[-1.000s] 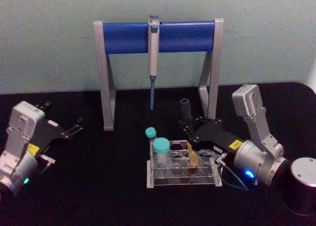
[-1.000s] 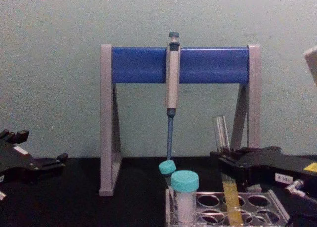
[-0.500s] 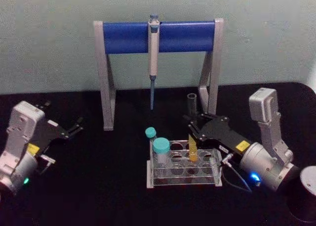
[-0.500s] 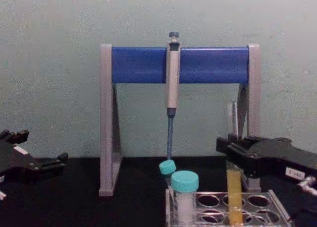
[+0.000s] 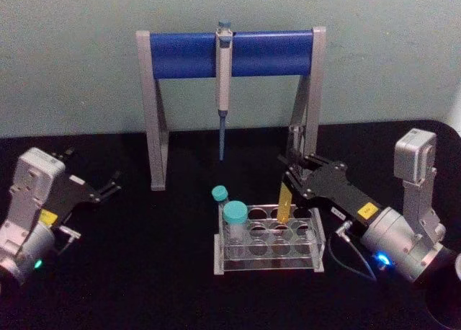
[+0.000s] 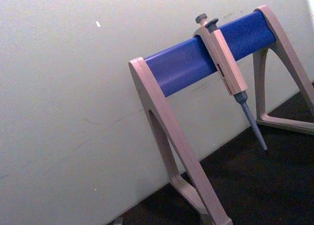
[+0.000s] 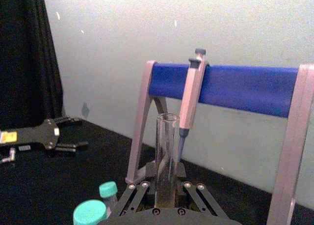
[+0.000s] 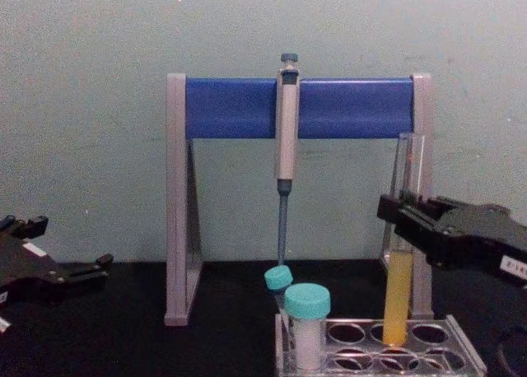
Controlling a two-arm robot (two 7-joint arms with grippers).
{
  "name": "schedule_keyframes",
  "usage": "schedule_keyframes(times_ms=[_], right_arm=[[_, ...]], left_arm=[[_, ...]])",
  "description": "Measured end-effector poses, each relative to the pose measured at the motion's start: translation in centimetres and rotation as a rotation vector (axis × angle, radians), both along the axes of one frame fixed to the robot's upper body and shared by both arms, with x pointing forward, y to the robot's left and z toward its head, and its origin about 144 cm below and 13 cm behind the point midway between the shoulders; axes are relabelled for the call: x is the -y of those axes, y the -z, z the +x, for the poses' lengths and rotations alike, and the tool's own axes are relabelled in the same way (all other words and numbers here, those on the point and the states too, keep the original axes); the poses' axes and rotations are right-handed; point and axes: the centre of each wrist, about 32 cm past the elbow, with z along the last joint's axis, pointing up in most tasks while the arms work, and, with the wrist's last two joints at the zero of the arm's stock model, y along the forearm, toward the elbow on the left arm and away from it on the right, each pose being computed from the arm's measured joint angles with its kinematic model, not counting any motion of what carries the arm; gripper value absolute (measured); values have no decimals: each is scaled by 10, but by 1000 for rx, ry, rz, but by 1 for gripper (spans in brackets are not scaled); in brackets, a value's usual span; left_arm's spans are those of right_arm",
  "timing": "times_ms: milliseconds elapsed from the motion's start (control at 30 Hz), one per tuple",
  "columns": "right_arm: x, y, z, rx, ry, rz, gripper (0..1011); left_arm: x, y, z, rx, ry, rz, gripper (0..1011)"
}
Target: Pick up the test tube from the test tube rack, shake it, then place it back into the test tube rack.
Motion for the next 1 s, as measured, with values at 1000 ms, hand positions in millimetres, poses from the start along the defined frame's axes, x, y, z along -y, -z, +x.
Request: schedule_keyframes(times_ms=[1000], right_arm=[[-5, -23, 13, 122, 14, 34, 229]], left_arm=[[0, 0, 0, 0, 0, 0, 1010]])
